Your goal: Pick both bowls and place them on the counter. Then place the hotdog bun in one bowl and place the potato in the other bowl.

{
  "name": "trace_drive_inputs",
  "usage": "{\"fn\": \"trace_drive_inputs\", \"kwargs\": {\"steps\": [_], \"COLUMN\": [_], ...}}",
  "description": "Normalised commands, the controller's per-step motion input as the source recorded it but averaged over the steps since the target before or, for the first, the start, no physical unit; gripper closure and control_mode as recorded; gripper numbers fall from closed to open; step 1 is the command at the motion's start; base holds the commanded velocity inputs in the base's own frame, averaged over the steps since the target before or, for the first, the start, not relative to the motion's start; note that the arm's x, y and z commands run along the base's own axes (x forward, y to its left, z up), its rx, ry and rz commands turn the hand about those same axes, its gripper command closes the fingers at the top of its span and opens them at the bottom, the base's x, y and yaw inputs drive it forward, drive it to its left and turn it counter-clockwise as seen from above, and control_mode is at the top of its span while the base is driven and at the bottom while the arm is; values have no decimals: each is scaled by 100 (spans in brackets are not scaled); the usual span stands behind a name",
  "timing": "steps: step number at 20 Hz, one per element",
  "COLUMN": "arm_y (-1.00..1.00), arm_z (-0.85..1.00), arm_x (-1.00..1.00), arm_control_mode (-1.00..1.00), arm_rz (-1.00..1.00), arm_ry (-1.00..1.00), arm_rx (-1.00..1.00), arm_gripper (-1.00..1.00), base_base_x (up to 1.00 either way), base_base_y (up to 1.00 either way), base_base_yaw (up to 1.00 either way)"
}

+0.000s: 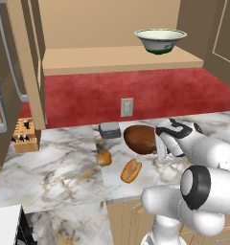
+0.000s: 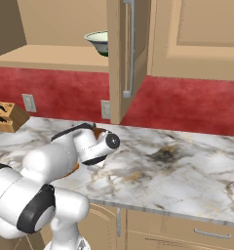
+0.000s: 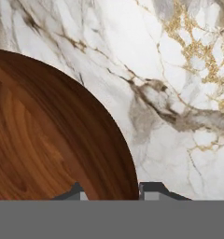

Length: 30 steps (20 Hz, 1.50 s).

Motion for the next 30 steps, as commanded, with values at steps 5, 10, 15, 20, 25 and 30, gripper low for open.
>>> {"fn": "trace_drive_inputs", "kwargs": {"steps": [5, 10, 15, 20, 25, 30], "arm_y": [0, 0, 0, 1, 1, 3], "arm_z": [-8, 0, 7, 19, 37, 44], "arm_x": [0, -4, -6, -12, -18, -23], "arm_control_mode": [-100, -100, -100, -100, -100, -100], "arm_rz": [0, 0, 0, 0, 0, 0], "arm_ry": [0, 0, 0, 0, 0, -3], "arm_rx": [0, 0, 0, -1, -5, -17], "arm_gripper": [100, -100, -100, -100, -100, -100], "base_base_x": [0, 0, 0, 0, 0, 0], "base_base_y": [0, 0, 0, 0, 0, 0], "base_base_yaw": [0, 0, 0, 0, 0, 0]}}
